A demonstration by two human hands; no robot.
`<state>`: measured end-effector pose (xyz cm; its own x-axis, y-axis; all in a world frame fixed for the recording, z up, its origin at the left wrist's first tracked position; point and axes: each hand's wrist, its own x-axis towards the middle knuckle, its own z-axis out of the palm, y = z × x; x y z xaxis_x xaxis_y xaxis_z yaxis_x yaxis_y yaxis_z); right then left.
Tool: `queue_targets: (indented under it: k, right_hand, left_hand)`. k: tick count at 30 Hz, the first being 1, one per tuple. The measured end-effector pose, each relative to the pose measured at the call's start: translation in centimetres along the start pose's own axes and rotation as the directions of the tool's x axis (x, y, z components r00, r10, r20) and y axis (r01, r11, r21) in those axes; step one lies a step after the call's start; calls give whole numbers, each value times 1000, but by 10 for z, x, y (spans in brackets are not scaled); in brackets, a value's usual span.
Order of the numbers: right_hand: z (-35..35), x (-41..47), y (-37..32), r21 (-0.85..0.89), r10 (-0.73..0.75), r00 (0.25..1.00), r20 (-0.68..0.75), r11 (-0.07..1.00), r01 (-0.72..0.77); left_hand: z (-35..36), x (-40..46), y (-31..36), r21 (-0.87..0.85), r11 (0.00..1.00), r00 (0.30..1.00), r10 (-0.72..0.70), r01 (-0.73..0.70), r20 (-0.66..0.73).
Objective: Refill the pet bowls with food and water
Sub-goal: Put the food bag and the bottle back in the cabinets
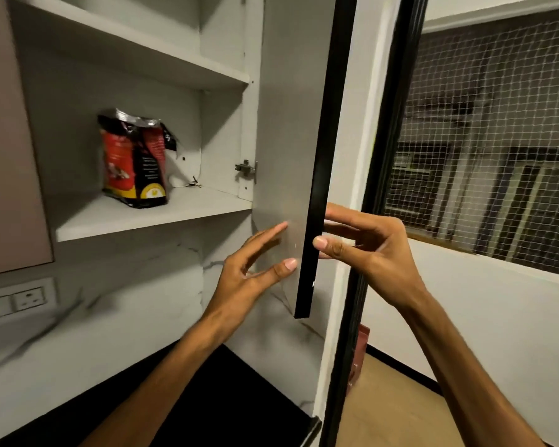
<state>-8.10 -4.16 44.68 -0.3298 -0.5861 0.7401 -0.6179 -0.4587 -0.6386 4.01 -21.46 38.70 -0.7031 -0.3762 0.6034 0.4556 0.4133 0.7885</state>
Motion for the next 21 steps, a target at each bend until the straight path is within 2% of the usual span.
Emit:
queue_targets:
  k: [9, 12, 15, 21]
  right_hand:
    - [83, 24, 15, -94, -102, 993, 51, 990, 107]
    - [112, 33, 22, -109, -156, 986, 65, 981, 162]
    - [137, 44, 34, -131, -204, 977, 67, 969, 212]
    - [170, 62, 58, -172, -255, 961, 108, 947, 271]
  left_hand:
    - [-66, -33, 4, -212, 954, 969, -234, 213, -79]
    - [-83, -41, 3, -339, 914, 948, -284, 223, -143]
    - [-93, -44, 2, -549, 814, 902, -366, 191, -228]
    - [-119, -40, -13, -727, 669, 773, -540, 153, -334]
